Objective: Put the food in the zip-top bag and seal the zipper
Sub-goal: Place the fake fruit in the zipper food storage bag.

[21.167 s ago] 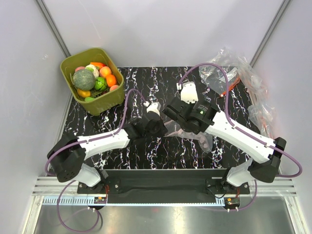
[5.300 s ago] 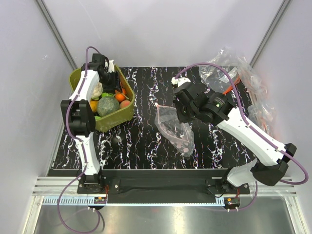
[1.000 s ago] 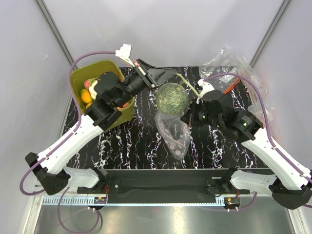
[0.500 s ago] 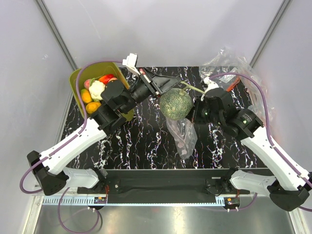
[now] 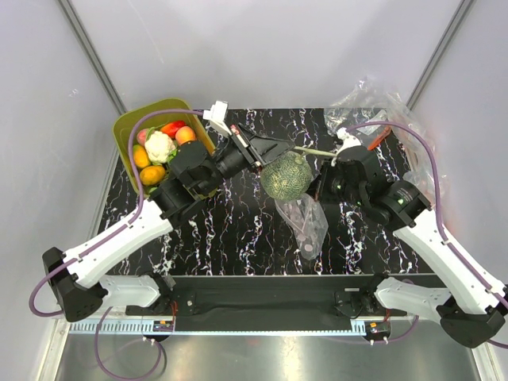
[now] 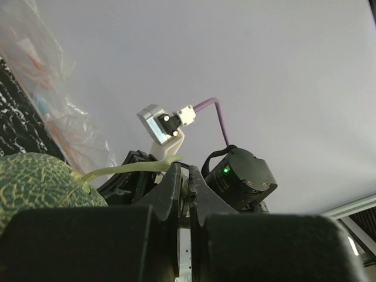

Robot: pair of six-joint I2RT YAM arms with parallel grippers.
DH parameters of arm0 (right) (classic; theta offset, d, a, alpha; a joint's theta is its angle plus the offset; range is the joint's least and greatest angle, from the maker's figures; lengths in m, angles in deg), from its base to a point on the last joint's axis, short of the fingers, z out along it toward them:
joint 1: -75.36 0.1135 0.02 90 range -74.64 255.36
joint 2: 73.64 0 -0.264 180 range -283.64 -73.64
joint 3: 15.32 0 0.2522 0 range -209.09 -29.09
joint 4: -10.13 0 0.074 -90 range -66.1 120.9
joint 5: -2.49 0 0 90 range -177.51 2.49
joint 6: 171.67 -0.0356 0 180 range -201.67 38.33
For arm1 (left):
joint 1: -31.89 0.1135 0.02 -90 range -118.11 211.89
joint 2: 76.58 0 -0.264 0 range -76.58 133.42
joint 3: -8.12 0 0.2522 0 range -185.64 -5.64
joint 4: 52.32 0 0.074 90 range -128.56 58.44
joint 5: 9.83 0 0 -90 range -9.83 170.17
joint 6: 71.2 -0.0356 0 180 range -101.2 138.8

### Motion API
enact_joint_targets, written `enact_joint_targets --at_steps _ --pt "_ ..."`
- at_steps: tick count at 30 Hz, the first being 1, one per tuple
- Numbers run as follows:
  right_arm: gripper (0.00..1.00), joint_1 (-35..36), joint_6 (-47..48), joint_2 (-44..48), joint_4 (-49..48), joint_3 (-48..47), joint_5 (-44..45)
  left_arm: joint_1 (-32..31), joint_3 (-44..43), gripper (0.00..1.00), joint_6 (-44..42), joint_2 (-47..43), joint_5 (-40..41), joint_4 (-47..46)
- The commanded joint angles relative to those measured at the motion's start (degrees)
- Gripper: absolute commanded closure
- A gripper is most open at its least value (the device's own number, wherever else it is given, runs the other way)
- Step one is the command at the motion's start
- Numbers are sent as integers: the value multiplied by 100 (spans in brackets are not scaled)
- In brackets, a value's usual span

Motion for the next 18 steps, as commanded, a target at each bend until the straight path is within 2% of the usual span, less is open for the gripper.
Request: enact_joint_targets --at_steps 1,8,18 --pt "100 -31 -52 138 -287 -8 89 -122 -216 100 -332 -79 92 478" --pt "100 -31 -26 217 -269 -34 204 -166 100 100 -272 -87 136 489" --pt "100 -31 -87 401 -331 203 511 -175 250 100 -148 -96 -223 586"
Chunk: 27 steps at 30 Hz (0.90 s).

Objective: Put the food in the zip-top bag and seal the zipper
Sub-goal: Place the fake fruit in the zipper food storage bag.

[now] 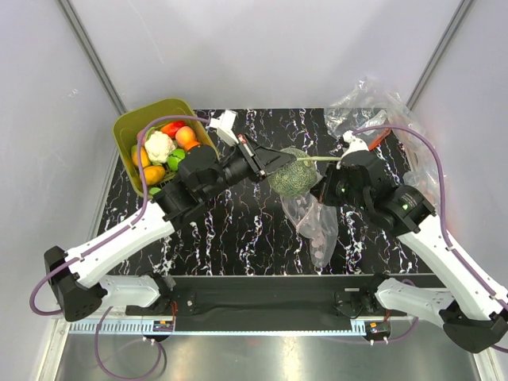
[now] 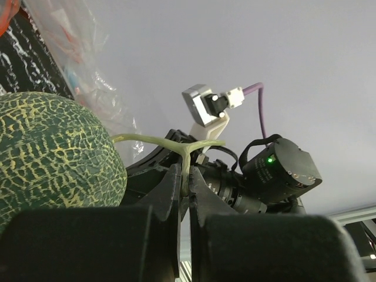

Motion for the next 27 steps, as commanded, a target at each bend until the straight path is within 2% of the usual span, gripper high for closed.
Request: enact_joint_targets --at_steps 1,11,16,27 --pt "100 -20 -70 192 -372 124 336 -48 77 100 31 -79 -274 -39" --pt "100 -20 -280 218 84 107 1075 -399 -468 100 -39 254 -670 215" --pt "100 -20 -351 464 -118 213 1215 -470 -468 100 23 413 -846 321" --pt "100 -20 -246 473 -258 28 874 -461 -415 100 -21 607 -1004 506"
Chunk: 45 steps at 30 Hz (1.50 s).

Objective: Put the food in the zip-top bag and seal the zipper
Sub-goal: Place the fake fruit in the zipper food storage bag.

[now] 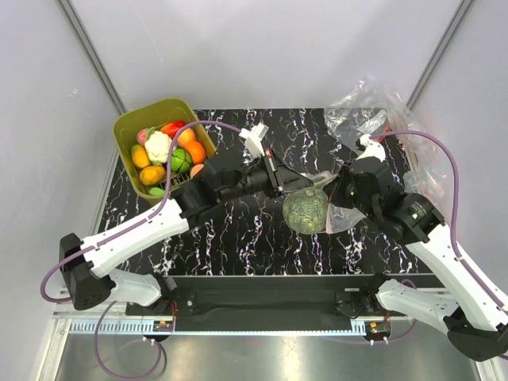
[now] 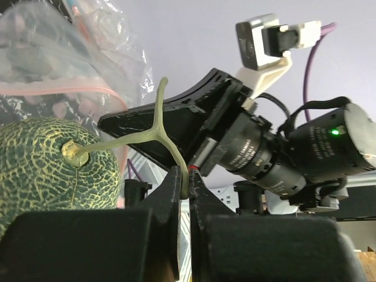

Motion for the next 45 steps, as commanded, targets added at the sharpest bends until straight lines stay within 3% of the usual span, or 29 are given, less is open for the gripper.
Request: enact_joint_targets --at_steps 1,14,18,23,27,35,45 --pt "100 2 8 32 -346 -241 -136 -37 -234 100 -106 91 -270 -139" --pt "100 -7 -62 -12 -381 -399 -1314 218 -628 100 -335 240 -208 90" --pt "100 -33 -202 -109 -705 -320 -2085 209 -1279 100 -458 469 -314 317" --pt "100 -42 -264 -407 -1319 -337 -2676 332 -1500 100 -590 180 -138 608" --pt "100 -42 -466 -697 -2187 -145 -3710 455 -1237 100 -572 -207 -59 853" --pt "100 -410 -1537 -637 -3656 1014 -4302 464 275 100 -388 -981 134 292" --pt "100 -692 -1635 -505 -3782 1438 -4382 569 600 100 -722 -963 108 362"
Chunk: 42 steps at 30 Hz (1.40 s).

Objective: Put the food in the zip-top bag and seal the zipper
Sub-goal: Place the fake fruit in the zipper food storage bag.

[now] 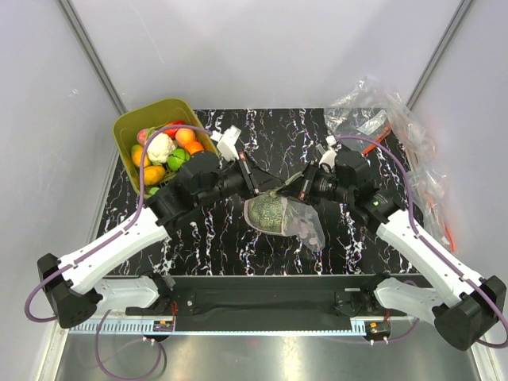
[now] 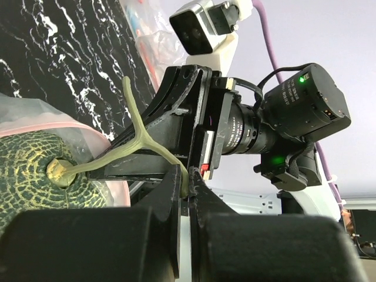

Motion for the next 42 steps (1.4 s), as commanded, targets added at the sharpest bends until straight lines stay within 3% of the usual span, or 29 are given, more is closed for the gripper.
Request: enact_joint_targets --at_steps 1,8,16,33,42 --pt "100 -106 -158 180 -488 -70 -231 47 58 100 -101 -111 -165 -495" --pt "100 -686 -360 443 -295 211 -284 214 559 100 -145 -690 -174 -643" --pt "100 -854 -220 496 -31 264 -275 285 964 100 -101 -1192 -288 -952" --pt "100 -1003 -9 602 180 193 -205 425 639 100 -760 -894 -104 1183" --pt "100 -1003 185 575 364 88 -143 443 -687 100 -1884 -218 81 2536"
